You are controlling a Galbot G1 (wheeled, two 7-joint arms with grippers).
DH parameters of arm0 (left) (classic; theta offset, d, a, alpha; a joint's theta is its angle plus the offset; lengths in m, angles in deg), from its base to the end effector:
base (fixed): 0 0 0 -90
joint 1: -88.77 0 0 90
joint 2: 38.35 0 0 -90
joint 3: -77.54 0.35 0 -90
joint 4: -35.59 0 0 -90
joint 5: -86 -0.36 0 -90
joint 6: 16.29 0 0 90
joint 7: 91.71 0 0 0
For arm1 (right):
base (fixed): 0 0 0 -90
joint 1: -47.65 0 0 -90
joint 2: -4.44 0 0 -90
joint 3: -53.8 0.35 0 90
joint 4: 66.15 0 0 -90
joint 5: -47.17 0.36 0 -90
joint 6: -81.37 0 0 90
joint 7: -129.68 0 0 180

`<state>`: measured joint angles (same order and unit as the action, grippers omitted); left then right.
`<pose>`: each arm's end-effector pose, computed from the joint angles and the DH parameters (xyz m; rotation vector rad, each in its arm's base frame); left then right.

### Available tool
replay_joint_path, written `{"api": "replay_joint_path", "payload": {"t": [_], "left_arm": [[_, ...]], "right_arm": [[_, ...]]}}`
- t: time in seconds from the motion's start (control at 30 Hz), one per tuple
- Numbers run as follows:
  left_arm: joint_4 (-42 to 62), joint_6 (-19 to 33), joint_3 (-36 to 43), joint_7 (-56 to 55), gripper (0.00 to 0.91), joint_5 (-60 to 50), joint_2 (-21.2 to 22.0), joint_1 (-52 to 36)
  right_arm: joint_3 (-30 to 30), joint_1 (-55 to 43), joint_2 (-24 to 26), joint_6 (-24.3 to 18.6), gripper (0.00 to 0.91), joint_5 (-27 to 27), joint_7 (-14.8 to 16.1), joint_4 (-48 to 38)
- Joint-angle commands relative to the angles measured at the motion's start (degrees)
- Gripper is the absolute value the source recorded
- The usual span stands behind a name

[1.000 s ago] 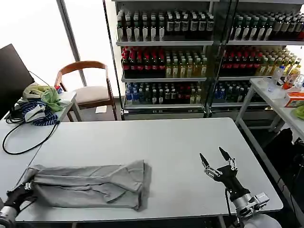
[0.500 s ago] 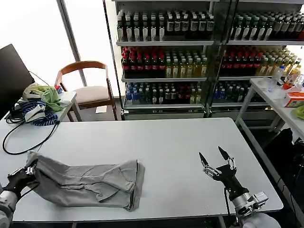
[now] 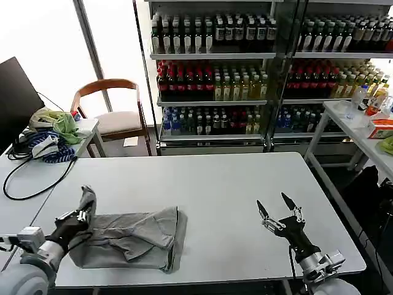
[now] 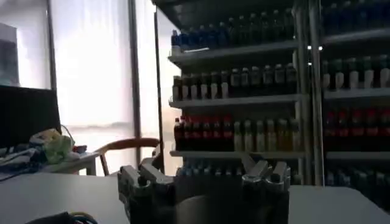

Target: Fold and organize the clothes.

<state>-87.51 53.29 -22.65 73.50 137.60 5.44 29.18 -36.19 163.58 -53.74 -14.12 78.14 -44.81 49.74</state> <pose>0.2217 0.1477 -0.2086 -0.0828 -2.7657 0.0265 0.2196 -0.1017 -0.2889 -0.5031 3.0668 0.0741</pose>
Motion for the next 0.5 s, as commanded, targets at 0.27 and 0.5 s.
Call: {"api": "replay_joint_path", "payload": {"t": [0.27,0.5], "left_arm": [[-0.47,-0.28,21.56,-3.27,0.000,1.39,1.97,-8.81],[-0.65,-0.13,26.39,-4.23,0.000,2.49,2.11,-12.25]], "right_arm": [[0.73,1.30,-0.47,0.02,0.907,-1.16,0.15,-0.42],[0.51,1.27,-0.97,0.19,0.907,-1.60,0.21,-0.69]]}}
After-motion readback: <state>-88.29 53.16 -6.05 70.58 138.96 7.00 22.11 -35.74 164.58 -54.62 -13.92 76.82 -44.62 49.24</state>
